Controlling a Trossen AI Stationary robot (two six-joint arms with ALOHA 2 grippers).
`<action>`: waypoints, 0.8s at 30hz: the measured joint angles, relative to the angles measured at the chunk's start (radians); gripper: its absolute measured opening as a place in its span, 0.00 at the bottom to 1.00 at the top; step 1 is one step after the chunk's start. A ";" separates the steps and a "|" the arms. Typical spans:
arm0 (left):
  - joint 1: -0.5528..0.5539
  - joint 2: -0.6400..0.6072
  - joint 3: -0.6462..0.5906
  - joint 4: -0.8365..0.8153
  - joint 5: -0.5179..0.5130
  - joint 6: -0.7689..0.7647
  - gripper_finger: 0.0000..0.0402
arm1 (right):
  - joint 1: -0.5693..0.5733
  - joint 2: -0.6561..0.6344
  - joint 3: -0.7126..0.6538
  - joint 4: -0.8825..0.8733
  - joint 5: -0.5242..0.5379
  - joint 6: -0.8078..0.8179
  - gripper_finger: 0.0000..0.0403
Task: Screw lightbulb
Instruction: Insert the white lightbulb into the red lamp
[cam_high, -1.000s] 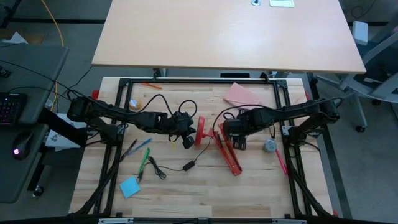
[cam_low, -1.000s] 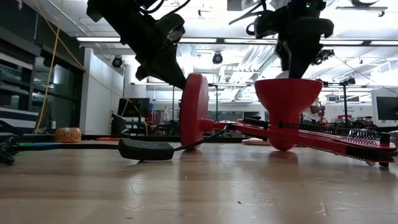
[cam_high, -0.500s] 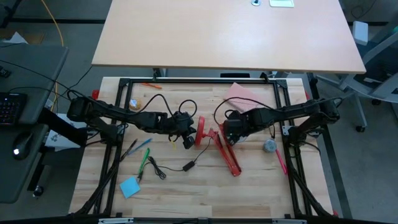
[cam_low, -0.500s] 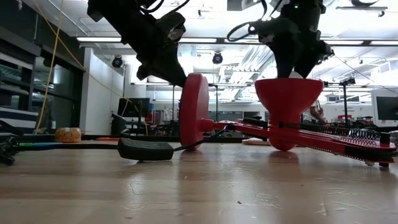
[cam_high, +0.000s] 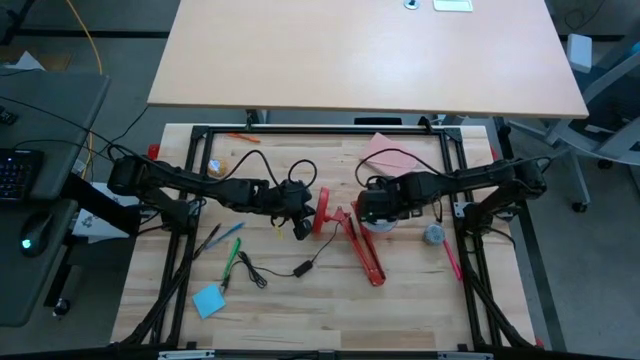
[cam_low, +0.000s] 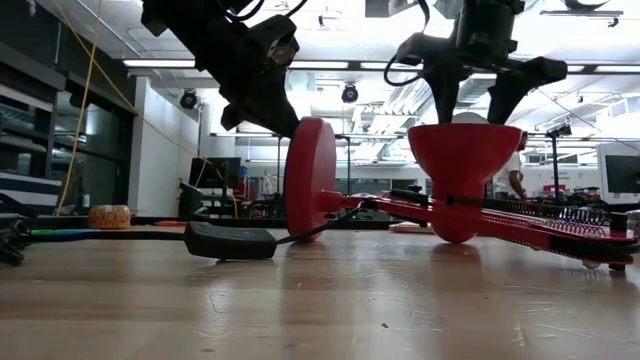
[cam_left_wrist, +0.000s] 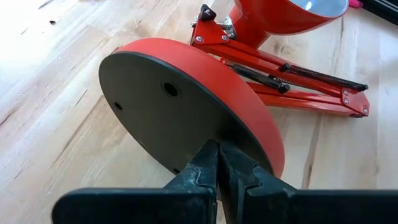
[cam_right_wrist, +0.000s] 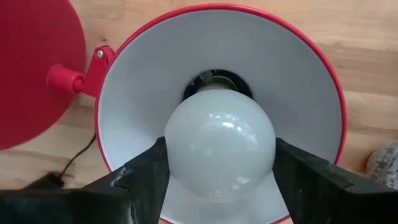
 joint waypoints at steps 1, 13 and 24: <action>0.000 0.000 0.000 0.000 0.000 0.000 0.00 | 0.000 0.000 0.000 0.000 0.001 0.010 0.63; 0.000 0.000 0.001 0.002 0.005 0.000 0.00 | 0.000 0.000 0.002 -0.018 0.010 -0.006 0.63; 0.000 0.000 0.001 0.002 0.005 -0.033 0.00 | 0.000 0.000 0.002 -0.008 0.019 -0.062 0.67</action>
